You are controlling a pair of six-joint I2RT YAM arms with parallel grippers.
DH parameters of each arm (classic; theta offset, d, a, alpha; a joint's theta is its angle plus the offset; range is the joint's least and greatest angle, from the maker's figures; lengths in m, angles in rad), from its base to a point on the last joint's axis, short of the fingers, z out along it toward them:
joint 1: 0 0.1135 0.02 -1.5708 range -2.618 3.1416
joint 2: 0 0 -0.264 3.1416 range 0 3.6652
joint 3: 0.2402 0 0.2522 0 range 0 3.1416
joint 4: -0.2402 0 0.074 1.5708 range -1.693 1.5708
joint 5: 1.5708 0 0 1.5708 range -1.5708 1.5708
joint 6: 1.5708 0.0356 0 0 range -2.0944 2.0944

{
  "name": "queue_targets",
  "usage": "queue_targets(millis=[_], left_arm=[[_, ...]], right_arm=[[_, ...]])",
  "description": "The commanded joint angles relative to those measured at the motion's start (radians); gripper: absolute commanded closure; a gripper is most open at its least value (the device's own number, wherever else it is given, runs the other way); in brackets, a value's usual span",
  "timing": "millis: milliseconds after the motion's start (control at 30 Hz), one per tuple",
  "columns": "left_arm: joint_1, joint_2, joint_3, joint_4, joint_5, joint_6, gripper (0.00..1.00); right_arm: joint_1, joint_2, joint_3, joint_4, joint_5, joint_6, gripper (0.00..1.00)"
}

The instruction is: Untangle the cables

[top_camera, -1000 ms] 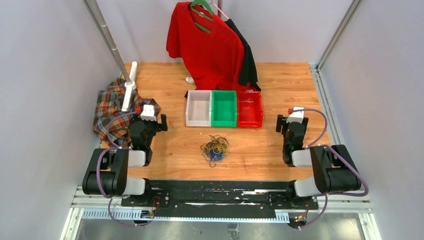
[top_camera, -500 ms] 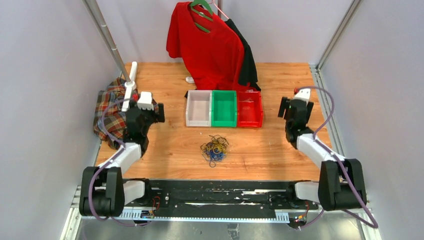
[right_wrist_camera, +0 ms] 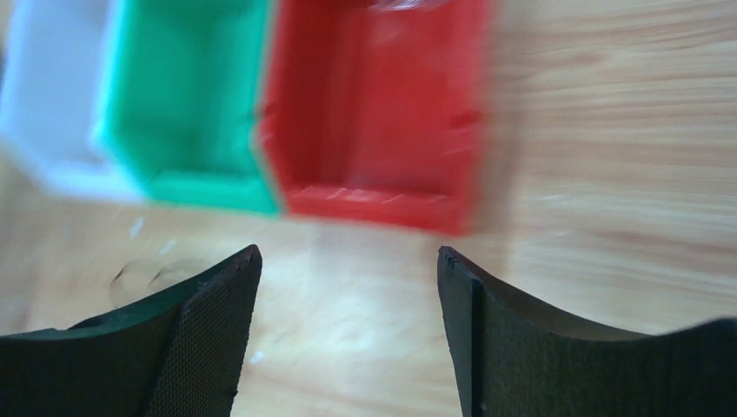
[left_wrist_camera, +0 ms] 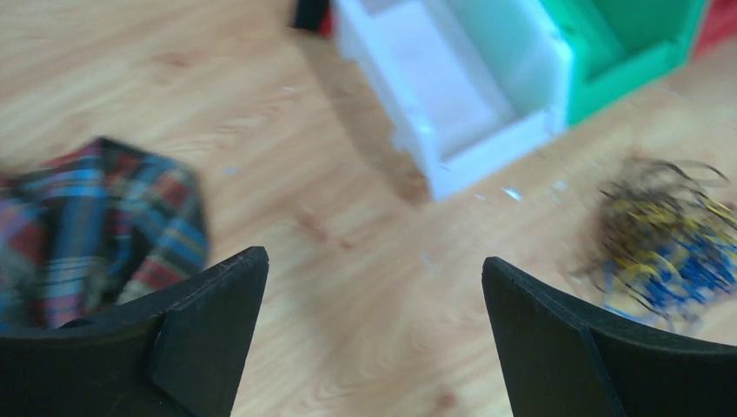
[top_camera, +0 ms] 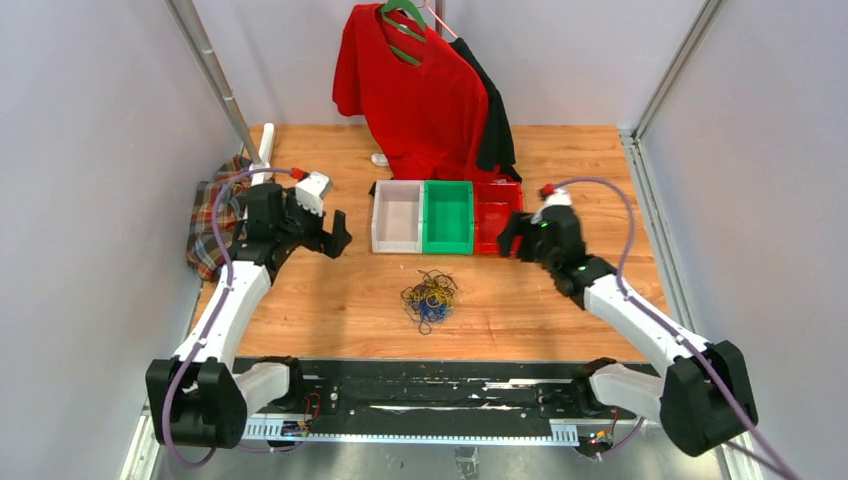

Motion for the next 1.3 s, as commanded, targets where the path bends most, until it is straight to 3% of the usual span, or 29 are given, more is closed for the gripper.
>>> queue_targets(millis=[0, 167, 367, 600, 867, 1267], left_arm=[[-0.079, 0.021, 0.036, -0.182, 0.172, 0.036, 0.02], [-0.180, 0.060, 0.022, -0.134, 0.190, -0.021, 0.02], [-0.286, 0.183, 0.054, -0.096, 0.221, -0.043, 0.02], [-0.320, 0.285, 0.071, -0.045, 0.276, -0.085, 0.01], [-0.321, 0.245, 0.049, -0.048, 0.355, -0.130, 0.05], [-0.321, 0.189, 0.079, -0.259, 0.476, 0.048, 0.29]], right_arm=[[0.256, -0.013, -0.011, 0.000, 0.008, -0.007, 0.29], [0.400, 0.116, -0.050, 0.173, -0.127, -0.053, 0.32], [0.422, 0.321, 0.001, 0.290, -0.297, -0.092, 0.36], [0.423, 0.435, 0.045, 0.361, -0.442, -0.080, 0.68], [0.479, 0.392, 0.051, 0.366, -0.463, -0.066, 0.99], [0.568, 0.301, 0.148, 0.268, -0.429, -0.094, 0.99]])
